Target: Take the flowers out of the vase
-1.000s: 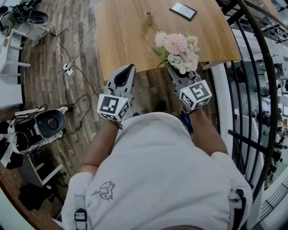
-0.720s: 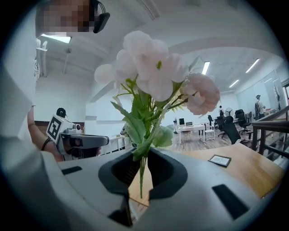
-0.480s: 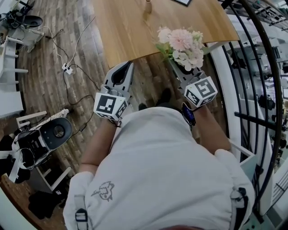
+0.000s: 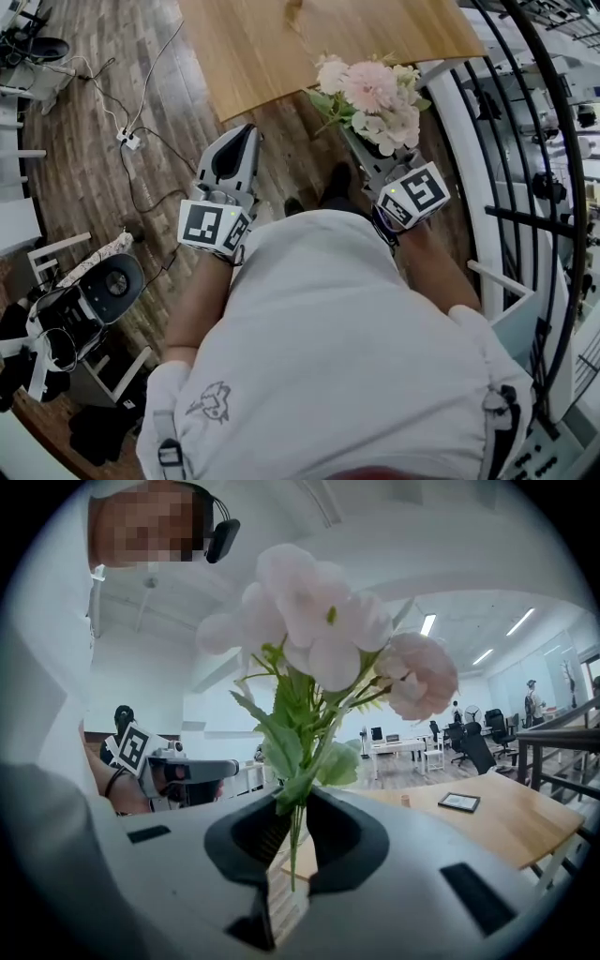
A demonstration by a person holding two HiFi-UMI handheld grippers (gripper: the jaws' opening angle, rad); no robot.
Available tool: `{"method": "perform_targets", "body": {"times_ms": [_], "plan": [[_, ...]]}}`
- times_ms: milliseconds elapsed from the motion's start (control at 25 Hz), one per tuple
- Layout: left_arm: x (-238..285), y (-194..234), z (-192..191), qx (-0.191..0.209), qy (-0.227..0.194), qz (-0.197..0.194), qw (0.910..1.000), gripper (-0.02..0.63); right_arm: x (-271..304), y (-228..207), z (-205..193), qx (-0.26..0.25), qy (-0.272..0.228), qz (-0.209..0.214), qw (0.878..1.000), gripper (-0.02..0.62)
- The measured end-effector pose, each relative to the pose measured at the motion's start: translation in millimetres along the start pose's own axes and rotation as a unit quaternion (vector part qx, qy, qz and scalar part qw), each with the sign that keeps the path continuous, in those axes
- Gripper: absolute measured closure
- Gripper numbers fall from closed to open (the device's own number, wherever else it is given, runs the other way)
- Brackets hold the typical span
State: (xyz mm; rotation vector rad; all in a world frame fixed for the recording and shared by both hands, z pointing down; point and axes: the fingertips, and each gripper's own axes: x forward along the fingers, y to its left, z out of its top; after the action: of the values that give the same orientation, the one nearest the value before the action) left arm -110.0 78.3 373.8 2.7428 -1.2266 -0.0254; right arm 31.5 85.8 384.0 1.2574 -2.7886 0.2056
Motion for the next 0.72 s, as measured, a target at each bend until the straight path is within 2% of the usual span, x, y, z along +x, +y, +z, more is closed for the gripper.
{"method": "perform_targets", "body": {"times_ms": [160,400,720], "plan": [[-11,9,0,-0.004,0.001,-0.002,1.0000,0.601,4,21,3,-0.015,0.003,0.010,1.000,0.541],[-6,8,-12,-0.002,0.003,-0.007,1.0000,0.601,5,22,-10,-0.011,-0.003,0.005,1.000,0.543],[-17,-6,-1,-0.001,-0.005,-0.006,1.0000,0.601,-14,31,-1,-0.015,-0.003,0.003,1.000,0.543]]}}
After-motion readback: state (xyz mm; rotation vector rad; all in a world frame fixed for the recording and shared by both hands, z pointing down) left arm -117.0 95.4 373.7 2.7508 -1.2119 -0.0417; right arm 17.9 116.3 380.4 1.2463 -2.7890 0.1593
